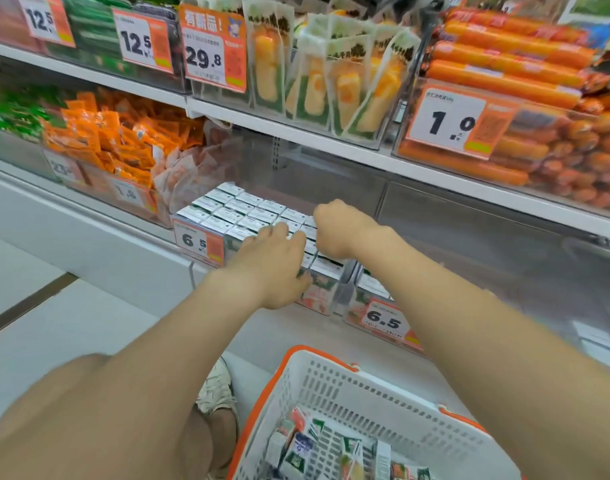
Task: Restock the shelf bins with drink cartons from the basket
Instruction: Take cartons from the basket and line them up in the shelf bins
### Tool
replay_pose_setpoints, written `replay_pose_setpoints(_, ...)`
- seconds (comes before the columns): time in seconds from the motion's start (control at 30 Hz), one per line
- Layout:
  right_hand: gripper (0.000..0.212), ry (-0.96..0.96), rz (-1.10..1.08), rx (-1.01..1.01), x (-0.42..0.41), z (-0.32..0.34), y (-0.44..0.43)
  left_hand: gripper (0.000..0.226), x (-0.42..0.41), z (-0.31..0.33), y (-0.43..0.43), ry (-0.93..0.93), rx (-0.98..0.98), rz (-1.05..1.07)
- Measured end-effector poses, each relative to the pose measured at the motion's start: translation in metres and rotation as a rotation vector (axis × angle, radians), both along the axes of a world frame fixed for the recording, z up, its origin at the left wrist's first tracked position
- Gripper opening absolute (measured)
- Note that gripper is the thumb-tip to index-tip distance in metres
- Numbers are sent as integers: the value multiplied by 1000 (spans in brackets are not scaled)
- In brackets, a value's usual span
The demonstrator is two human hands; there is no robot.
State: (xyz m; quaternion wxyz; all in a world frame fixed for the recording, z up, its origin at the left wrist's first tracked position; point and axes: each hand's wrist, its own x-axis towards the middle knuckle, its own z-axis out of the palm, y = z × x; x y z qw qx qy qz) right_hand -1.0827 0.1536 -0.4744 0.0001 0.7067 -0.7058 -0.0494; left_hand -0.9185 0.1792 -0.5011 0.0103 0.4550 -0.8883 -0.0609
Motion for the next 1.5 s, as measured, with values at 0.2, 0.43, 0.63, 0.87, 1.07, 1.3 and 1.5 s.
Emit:
replay_pose_setpoints(0.2, 26, -232, 214, -677, 3, -32, 107, 36, -9, -1, 51, 74, -228, 72)
replay_pose_setpoints(0.43, 18, -272, 175, -192, -10, -133, 208, 22, -30, -88, 93, -229, 156, -232)
replay_pose_setpoints(0.63, 15, -160, 17, 305, -30, -235, 237, 25, -35, -200, 109, -432, 415, -274)
replay_pose_setpoints(0.87, 32, -251, -36, 545, -43, -323, 246, 31, -18, -301, 117, -426, 486, -210)
replay_pose_setpoints(1.07, 8, -269, -66, 655, -36, -370, 246, 64, -24, -347, 122, -384, 334, -275)
replay_pose_setpoints(1.3, 22, -251, -70, 684, -34, -398, 252, 60, -32, -370, 133, -489, 177, -255)
replay_pose_setpoints(1.5, 26, -377, -156, 649, -46, -390, 253, 55, -38, -374, 131, -494, 142, -280)
